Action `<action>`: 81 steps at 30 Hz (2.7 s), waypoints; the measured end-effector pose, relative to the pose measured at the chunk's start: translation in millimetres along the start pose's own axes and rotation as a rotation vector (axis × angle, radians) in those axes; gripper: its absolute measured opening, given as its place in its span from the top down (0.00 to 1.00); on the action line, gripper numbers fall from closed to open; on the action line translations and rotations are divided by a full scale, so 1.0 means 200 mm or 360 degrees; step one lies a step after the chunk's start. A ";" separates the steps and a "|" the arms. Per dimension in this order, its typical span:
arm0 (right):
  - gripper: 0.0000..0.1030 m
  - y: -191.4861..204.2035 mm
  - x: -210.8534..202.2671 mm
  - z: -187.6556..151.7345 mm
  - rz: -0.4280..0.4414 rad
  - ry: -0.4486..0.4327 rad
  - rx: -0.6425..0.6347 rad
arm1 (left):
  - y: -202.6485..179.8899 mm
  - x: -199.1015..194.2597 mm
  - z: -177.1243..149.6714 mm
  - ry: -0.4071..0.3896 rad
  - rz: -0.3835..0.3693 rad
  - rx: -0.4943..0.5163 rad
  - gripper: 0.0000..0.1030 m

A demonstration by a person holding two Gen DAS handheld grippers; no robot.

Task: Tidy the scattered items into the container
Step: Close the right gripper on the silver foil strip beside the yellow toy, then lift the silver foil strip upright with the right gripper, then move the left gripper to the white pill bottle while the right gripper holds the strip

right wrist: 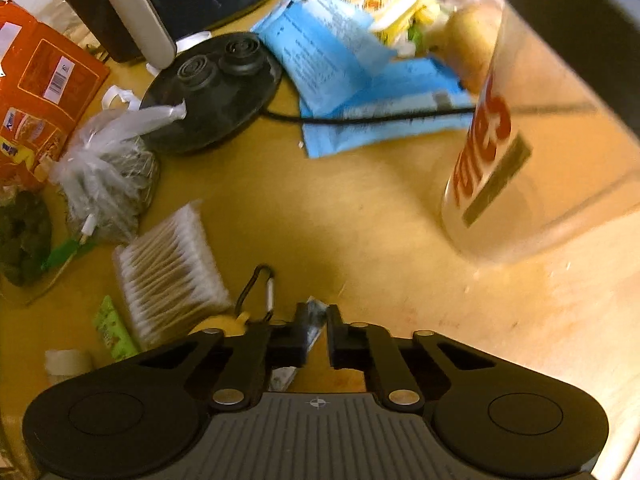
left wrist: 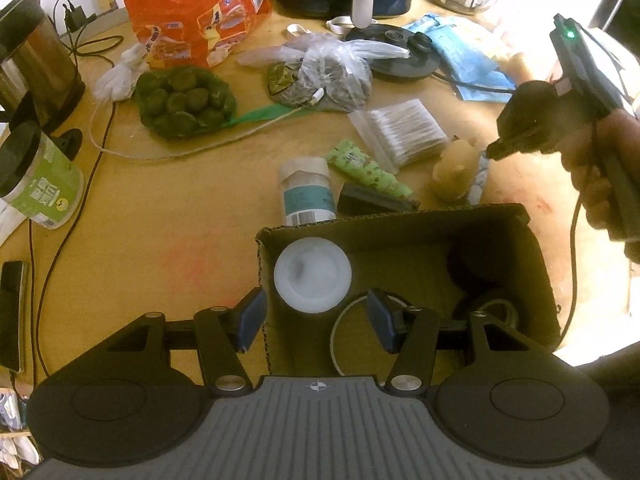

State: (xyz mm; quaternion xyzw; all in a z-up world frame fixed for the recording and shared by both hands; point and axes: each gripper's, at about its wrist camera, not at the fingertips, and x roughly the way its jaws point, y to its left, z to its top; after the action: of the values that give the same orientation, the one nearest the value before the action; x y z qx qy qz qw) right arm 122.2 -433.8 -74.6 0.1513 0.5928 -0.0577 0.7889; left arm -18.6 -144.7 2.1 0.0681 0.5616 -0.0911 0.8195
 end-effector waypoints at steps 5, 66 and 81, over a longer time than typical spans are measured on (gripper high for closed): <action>0.95 -0.04 0.00 0.04 0.0013 0.0030 0.0053 | 0.00 -0.01 -0.01 -0.0001 -0.0001 0.0008 0.47; 0.90 0.14 -0.28 -0.24 0.0089 -0.0188 -0.0325 | 0.07 -0.03 0.09 -0.0091 -0.0065 0.0077 0.47; 0.90 0.10 -0.47 -0.42 0.0110 -0.0289 -0.0254 | 0.18 0.01 0.24 -0.0096 -0.0126 0.0110 0.47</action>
State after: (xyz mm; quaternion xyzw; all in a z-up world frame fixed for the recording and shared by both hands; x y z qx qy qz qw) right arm 23.8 -398.0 -2.4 0.1026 0.5160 0.0033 0.8504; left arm 34.1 -120.2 18.9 0.0715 0.5354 -0.1448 0.8290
